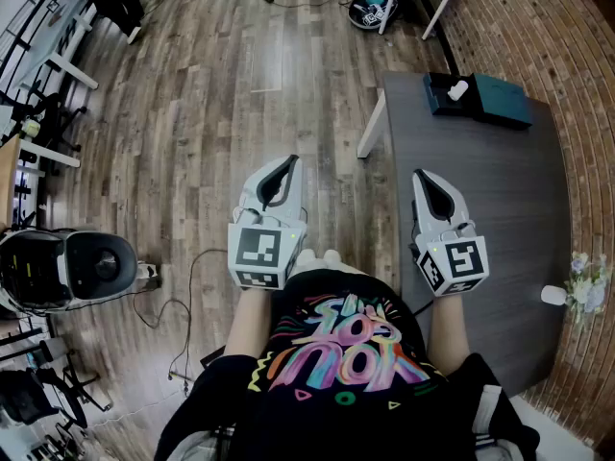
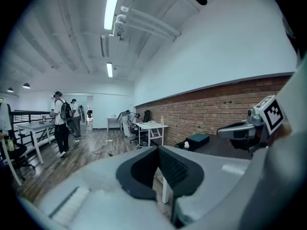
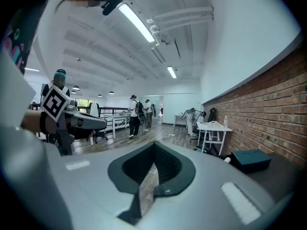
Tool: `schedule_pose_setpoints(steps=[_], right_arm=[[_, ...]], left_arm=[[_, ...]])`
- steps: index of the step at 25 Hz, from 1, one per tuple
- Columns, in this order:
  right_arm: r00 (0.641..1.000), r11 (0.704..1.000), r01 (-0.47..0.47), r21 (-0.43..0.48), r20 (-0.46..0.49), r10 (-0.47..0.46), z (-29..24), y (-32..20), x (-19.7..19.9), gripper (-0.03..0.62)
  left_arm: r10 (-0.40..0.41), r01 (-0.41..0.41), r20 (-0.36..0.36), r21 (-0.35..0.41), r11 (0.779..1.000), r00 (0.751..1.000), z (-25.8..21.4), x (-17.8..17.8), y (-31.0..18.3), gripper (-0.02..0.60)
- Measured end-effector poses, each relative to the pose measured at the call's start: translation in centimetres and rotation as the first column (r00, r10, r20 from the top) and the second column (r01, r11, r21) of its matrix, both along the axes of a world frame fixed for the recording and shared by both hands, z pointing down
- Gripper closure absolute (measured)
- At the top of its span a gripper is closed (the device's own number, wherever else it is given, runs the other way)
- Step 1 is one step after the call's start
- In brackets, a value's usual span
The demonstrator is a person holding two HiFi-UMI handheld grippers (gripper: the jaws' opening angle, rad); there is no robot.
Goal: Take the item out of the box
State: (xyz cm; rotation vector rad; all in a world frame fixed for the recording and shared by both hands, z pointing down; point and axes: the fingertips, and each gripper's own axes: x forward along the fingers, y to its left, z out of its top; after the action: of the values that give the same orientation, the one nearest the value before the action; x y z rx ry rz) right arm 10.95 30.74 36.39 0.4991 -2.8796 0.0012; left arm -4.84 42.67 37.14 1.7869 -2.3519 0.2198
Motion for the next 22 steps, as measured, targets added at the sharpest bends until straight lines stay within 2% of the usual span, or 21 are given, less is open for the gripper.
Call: schedule_pose_setpoints(steps=[13, 22], right_arm=[[1.000, 1.000, -0.024, 0.003, 0.013, 0.024, -0.2, 0.1, 0.3, 0.594], [0.999, 0.999, -0.039, -0.029, -0.002, 0.039, 1.2, -2.0, -0.6, 0.594]], left_arm=[[0.003, -0.003, -0.035, 0.002, 1.000, 0.999, 1.2, 0.5, -0.1, 0.580], [0.019, -0.020, -0.045, -0.022, 1.000, 0.999, 2.2, 0.0, -2.0, 0.580]])
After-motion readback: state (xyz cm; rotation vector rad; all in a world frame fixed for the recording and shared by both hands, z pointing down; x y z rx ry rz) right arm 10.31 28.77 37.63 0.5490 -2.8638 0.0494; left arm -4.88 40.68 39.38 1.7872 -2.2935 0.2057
